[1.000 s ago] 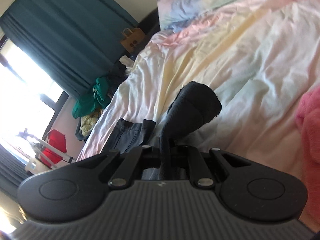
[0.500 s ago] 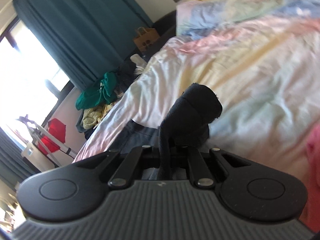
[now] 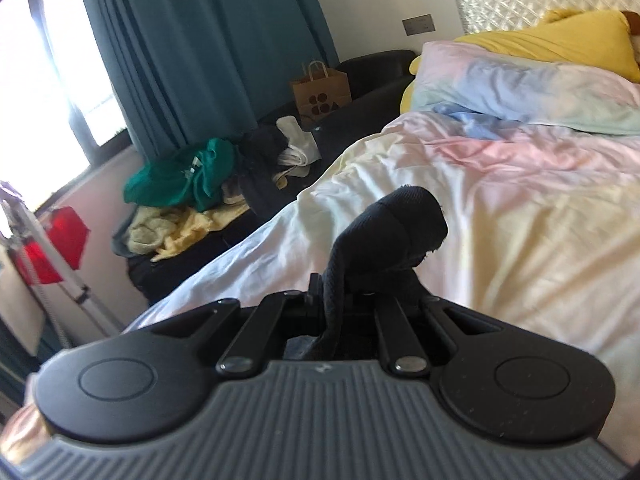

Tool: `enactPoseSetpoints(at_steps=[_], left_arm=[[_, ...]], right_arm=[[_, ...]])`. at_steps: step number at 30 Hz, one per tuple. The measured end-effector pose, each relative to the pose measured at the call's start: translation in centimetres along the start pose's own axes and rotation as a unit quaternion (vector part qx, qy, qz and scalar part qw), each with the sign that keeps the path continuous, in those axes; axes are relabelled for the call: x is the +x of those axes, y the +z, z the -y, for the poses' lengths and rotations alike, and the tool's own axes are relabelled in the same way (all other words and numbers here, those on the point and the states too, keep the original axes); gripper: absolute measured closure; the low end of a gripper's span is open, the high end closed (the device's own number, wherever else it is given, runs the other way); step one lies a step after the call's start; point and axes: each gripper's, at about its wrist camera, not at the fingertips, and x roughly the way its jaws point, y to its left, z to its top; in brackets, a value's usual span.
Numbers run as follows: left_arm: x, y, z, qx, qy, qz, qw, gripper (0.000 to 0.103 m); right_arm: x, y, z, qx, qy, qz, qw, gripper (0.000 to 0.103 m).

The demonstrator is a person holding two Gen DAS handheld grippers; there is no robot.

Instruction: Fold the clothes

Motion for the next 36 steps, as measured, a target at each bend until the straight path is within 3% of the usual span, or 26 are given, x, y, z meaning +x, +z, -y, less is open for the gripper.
enactPoseSetpoints(at_steps=[2,6,9,11,13,14,17,20,23,24,27,29,33,35,36], left_arm=[[4.6,0.2,0.8,0.007,0.011,-0.006,0.9999,0.093],[12.8,-1.2,0.6,0.040,0.073,-0.024,0.9962,0.092],[16.5,-1.8,-0.8,0.054,0.103,-0.050,0.9920,0.088],[17.0,-1.8,-1.4,0.046,0.099,-0.057,0.9924,0.082],[16.1,-1.6,-1.4,0.051,0.090,-0.060,0.9928,0.070],[15.6,-1.5,-1.3,0.053,0.086,-0.062,0.9929,0.059],[13.2,-1.1,-0.6,0.069,0.079,-0.061,0.9926,0.040],[9.1,-1.2,0.0,0.086,0.050,-0.058,0.9933,0.026],[3.8,-2.7,-1.7,0.057,0.006,-0.052,0.9970,0.018],[2.1,-3.3,-2.9,0.026,-0.010,-0.060,0.9978,0.013],[-2.4,-6.1,-7.9,-0.106,-0.070,-0.081,0.9886,0.008],[-4.4,-8.1,-10.7,-0.167,-0.082,-0.068,0.9801,0.003],[-5.5,-10.5,-15.7,-0.236,-0.073,-0.042,0.9682,0.002],[-4.9,-11.3,-17.3,-0.259,-0.072,-0.041,0.9624,0.002],[-4.4,-11.3,-17.5,-0.252,-0.070,-0.037,0.9645,0.002]], right_arm=[[3.8,-1.0,-1.6,-0.017,-0.023,-0.009,1.000,0.094],[10.1,-3.2,-3.6,-0.042,-0.058,-0.041,0.997,0.094],[12.6,-4.6,-4.2,-0.043,-0.065,-0.055,0.995,0.091],[13.5,-5.4,-4.5,-0.043,-0.074,-0.060,0.995,0.088],[13.5,-5.7,-4.3,-0.040,-0.068,-0.060,0.995,0.087],[13.2,-5.7,-4.1,-0.037,-0.060,-0.061,0.996,0.084],[11.7,-5.1,-2.8,-0.020,-0.025,-0.074,0.997,0.061],[8.0,-5.0,-1.3,-0.001,-0.004,-0.049,0.999,0.041],[3.5,-6.3,1.3,0.049,0.047,-0.043,0.997,0.031],[2.1,-7.1,2.3,0.071,0.067,-0.048,0.994,0.031],[-0.8,-10.0,4.9,0.141,0.111,-0.098,0.979,0.031],[-1.8,-12.1,6.3,0.188,0.131,-0.140,0.963,0.031],[-2.2,-15.1,7.7,0.264,0.177,-0.213,0.924,0.031],[-2.4,-15.4,7.4,0.272,0.194,-0.221,0.916,0.031],[-2.5,-15.5,7.3,0.275,0.209,-0.215,0.914,0.031]])
